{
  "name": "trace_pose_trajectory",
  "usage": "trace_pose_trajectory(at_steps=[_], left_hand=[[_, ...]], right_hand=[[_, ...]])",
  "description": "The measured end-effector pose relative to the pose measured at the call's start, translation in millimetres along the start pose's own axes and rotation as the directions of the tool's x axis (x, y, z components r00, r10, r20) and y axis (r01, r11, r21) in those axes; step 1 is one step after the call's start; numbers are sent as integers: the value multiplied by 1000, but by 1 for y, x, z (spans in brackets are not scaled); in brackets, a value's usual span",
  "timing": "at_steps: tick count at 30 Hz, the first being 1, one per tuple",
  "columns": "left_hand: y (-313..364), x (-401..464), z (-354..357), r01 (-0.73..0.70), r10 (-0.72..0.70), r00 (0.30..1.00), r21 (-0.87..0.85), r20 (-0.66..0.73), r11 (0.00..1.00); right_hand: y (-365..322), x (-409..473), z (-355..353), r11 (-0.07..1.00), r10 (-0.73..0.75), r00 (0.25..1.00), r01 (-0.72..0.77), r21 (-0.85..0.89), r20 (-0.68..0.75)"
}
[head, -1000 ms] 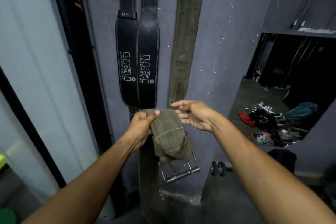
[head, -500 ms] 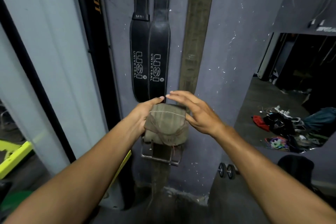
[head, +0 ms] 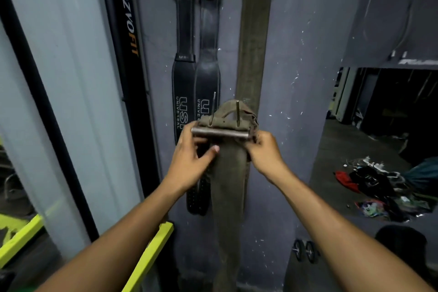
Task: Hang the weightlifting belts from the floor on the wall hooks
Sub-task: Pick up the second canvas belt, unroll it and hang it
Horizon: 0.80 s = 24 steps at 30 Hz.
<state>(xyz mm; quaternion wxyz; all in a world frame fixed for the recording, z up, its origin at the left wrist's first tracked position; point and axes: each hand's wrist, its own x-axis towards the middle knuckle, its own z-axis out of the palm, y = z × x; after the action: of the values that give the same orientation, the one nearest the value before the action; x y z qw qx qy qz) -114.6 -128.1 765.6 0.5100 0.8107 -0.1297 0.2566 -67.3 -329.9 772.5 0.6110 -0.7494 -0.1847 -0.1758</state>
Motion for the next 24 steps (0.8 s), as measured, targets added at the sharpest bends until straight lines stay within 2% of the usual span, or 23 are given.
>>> trace_pose_trajectory(at_steps=[2, 3, 5, 7, 10, 13, 16, 19, 22, 24], left_hand=[[11, 4, -2, -84, 97, 989, -122, 109, 989], [16, 9, -3, -96, 122, 985, -201, 120, 975], [27, 20, -6, -91, 120, 990, -330, 70, 940], [38, 30, -7, -107, 118, 993, -357, 7, 928], [33, 40, -3, -23, 8, 999, -396, -40, 918], [25, 43, 6, 116, -160, 987, -529, -37, 841], [30, 43, 15, 231, -268, 963, -603, 30, 764], [38, 45, 18, 365, -309, 929, -624, 202, 691], [44, 42, 18, 436, -319, 899, -544, 300, 717], [45, 39, 16, 450, -276, 886, -543, 373, 709]], right_hand=[[-6, -2, 2, 996, 54, 995, -60, 72, 81], [-8, -4, 3, 994, 61, 990, -72, 84, 126], [-9, -9, 9, 995, 64, 977, -79, 67, 202], [-4, -14, 11, 993, 102, 962, -112, 26, 252], [-13, -19, 5, 982, 124, 941, -162, 98, 314], [-24, -20, -2, 979, 105, 935, -156, 127, 338], [-36, -25, -6, 970, 142, 934, -197, 142, 328], [-46, -29, -6, 946, 214, 947, -262, 190, 240], [-46, -30, -1, 909, 285, 953, -302, 286, 98], [-46, -31, 2, 885, 332, 943, -321, 338, 29]])
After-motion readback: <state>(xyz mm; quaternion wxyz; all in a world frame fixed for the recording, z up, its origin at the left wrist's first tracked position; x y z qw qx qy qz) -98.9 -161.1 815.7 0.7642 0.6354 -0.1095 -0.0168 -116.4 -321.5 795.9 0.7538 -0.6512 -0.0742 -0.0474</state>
